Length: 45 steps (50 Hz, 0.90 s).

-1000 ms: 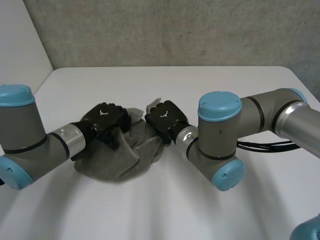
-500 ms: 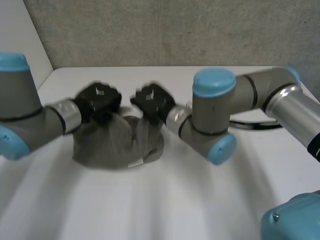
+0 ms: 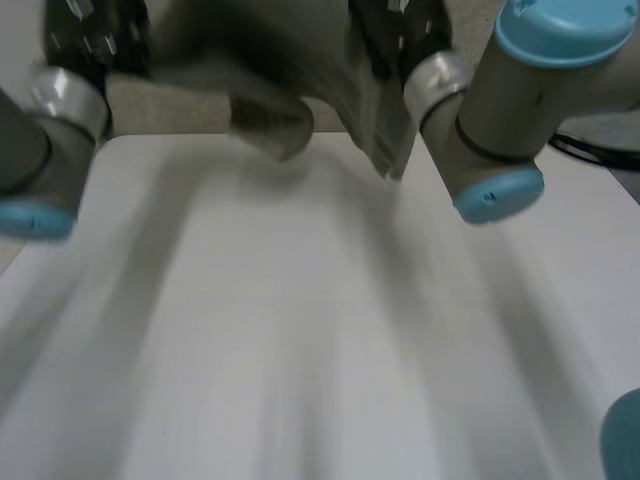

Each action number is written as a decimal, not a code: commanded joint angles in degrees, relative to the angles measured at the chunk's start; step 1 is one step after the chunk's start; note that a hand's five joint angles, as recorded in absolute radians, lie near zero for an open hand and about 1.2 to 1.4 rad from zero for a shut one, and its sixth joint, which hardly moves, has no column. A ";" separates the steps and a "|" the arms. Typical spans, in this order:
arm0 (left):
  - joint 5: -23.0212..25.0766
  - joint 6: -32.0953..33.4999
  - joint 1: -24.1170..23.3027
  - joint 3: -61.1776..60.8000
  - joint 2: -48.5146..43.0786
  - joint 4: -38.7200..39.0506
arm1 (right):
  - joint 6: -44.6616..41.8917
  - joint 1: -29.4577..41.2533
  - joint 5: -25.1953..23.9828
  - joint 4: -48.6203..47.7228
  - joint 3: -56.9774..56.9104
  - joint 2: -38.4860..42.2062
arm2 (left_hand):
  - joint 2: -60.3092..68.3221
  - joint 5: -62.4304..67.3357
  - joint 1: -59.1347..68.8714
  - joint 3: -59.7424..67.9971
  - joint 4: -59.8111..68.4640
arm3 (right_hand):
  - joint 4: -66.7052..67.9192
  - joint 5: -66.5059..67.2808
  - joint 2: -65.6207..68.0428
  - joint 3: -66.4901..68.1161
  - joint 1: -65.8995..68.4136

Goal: Fold the towel.

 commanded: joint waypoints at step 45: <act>15.01 7.53 6.73 -41.65 6.50 0.89 | -1.77 -6.29 -2.30 -12.63 43.67 -3.27 | -31.10 -28.64 -27.94 -30.81 -31.50 | -55.98 -56.39 -55.37 -56.15 -55.87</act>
